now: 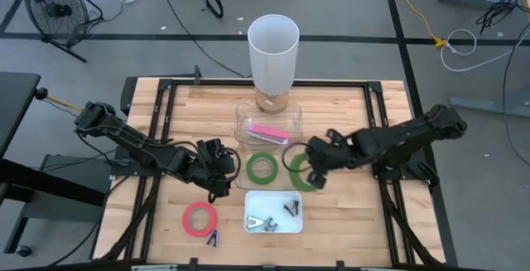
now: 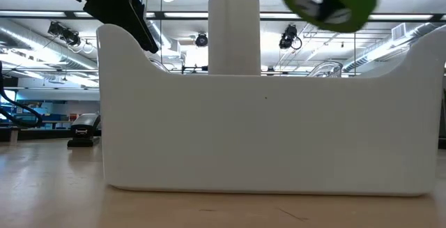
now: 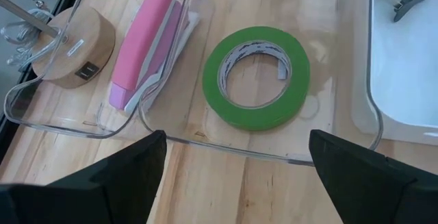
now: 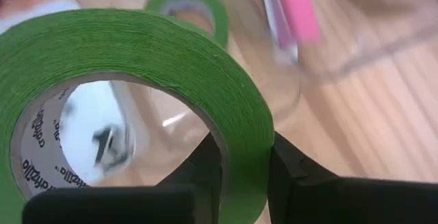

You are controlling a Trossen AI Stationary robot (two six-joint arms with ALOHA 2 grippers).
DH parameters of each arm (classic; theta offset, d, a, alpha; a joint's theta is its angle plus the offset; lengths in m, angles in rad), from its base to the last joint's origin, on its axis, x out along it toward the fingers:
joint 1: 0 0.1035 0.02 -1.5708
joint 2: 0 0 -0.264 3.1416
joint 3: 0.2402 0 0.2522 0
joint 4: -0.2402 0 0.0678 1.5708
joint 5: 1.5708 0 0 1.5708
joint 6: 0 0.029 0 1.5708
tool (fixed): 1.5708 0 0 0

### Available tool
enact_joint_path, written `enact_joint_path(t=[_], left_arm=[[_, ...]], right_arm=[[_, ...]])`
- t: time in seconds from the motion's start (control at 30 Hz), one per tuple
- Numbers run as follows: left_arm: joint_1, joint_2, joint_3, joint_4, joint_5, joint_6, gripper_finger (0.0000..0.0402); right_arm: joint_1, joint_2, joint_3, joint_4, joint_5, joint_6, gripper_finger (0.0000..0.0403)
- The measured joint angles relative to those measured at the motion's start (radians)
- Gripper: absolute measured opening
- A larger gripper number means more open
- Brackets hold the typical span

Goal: Pick and place Stapler, Stapler remover, tape
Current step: Put the green tape into the bottom transparent bin

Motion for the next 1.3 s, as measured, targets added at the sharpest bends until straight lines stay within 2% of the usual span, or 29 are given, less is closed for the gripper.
enact_joint_path(t=[0.27,0.47,0.67,1.03,1.3], left_arm=[[0.0,0.0,0.0,0.005,0.0,0.003,0.0362],[0.0,0.0,0.0,0.004,0.0,0.003,0.0362],[0.0,0.0,0.0,0.005,0.0,0.018,0.0362],[0.0,0.0,0.0,0.009,0.0,0.019,0.0362],[0.0,-0.001,0.0,0.016,0.0,0.021,0.0362]], right_arm=[[-0.153,0.101,0.0,0.28,-0.041,-0.253,0.0061],[-0.235,0.205,0.0,0.379,-0.118,-0.349,0.0061],[-0.279,0.295,0.0,0.438,-0.184,-0.377,0.0061],[-0.284,0.398,0.0,0.519,-0.259,-0.38,0.0061],[-0.274,0.429,0.0,0.538,-0.262,-0.38,0.0061]])
